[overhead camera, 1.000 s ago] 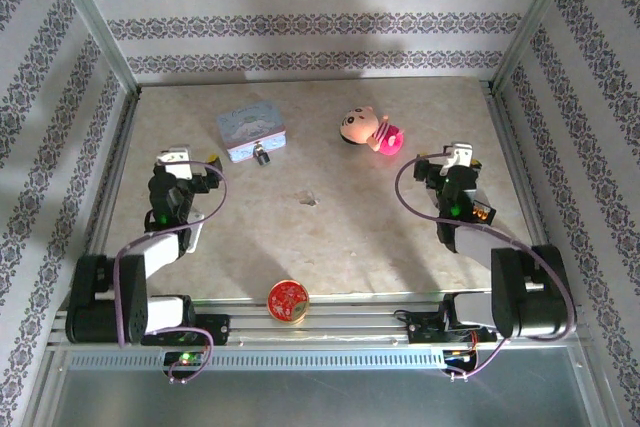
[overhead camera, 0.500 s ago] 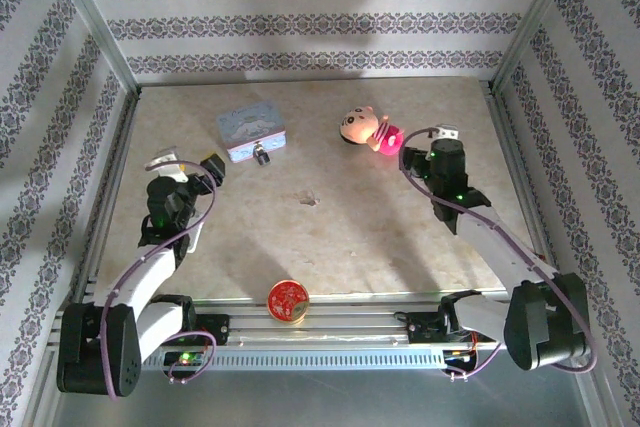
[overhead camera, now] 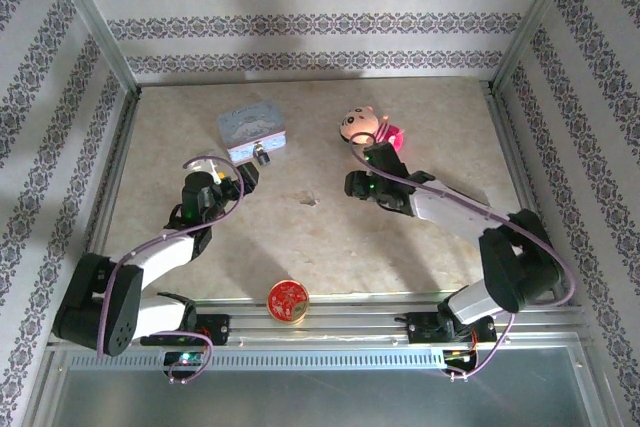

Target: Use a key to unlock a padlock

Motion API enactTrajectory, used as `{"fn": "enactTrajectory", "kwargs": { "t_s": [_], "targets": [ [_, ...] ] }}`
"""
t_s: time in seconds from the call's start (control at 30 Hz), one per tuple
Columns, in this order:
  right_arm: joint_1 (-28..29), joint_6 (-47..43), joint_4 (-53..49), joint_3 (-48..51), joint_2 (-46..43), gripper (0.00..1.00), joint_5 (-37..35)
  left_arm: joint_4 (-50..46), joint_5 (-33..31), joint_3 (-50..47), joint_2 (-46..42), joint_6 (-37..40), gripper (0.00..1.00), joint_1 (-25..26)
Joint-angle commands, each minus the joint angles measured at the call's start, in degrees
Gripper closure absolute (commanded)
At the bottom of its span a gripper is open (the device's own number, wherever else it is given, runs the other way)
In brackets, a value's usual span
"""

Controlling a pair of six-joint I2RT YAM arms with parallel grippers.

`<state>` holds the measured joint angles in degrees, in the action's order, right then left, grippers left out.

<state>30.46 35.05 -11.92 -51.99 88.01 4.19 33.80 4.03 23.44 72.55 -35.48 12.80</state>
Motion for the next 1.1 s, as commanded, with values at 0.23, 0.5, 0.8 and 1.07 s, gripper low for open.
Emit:
{"fn": "enactTrajectory", "kwargs": {
  "t_s": [0.23, 0.5, 0.8, 1.07],
  "targets": [
    [3.71, 8.5, 2.77, -7.94, 11.91, 0.64, 9.67, 0.59, 0.89, 3.28, 1.94, -2.07, 0.01, 0.38],
    [4.59, 11.53, 4.75, -10.59, 16.93, 0.66, 11.84, -2.41, 0.13, 3.11, -0.29, -0.29, 0.01, 0.31],
    [5.99, 12.7, 4.9, -13.14, 21.44, 0.7, 13.63, -3.3, -0.6, 2.41, -0.83, -0.26, 0.01, 0.36],
    [6.5, 13.81, 4.2, -13.15, 22.98, 0.7, 12.91, -2.78, -0.08, 2.99, 0.03, -0.29, 0.01, 0.36]
  ]
}}
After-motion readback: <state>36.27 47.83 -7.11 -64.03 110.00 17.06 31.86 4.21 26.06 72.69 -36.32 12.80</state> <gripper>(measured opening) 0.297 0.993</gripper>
